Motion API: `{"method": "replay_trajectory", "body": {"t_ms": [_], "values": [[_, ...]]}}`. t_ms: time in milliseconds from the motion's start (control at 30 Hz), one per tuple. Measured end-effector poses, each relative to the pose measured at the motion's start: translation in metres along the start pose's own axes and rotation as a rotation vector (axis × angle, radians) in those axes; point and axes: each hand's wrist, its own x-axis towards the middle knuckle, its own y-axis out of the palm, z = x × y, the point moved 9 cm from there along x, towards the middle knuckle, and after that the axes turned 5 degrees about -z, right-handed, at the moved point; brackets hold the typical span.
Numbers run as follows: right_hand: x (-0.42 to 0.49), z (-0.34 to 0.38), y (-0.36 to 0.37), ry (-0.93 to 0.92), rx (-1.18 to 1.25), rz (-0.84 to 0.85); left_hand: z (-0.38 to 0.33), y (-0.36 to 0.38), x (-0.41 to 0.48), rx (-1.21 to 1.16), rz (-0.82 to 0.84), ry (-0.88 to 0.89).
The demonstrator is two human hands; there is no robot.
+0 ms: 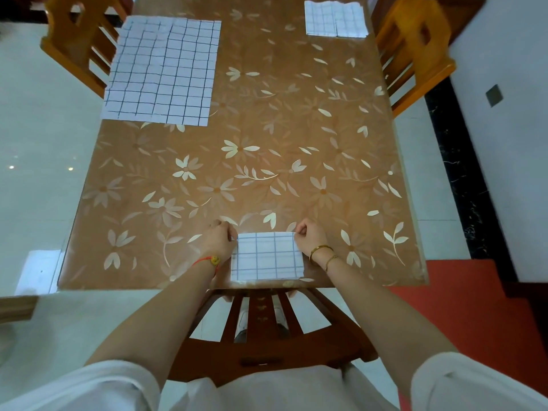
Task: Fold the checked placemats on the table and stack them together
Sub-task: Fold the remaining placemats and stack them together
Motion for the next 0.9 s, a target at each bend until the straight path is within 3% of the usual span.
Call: {"method": "replay_trajectory", "body": {"t_ms": [467, 767, 900], "values": [[-0.017, 0.0, -0.01, -0.031, 0.126, 0.014, -0.001, 0.0, -0.008, 0.039, -0.003, 0.002], [-0.026, -0.015, -0.011, 0.088, 0.177, 0.0, 0.017, 0.004, -0.029, -0.483, -0.044, -0.207], [-0.034, -0.024, -0.004, 0.141, 0.17, 0.04, 0.019, 0.007, -0.037, -0.517, -0.02, -0.236]]}}
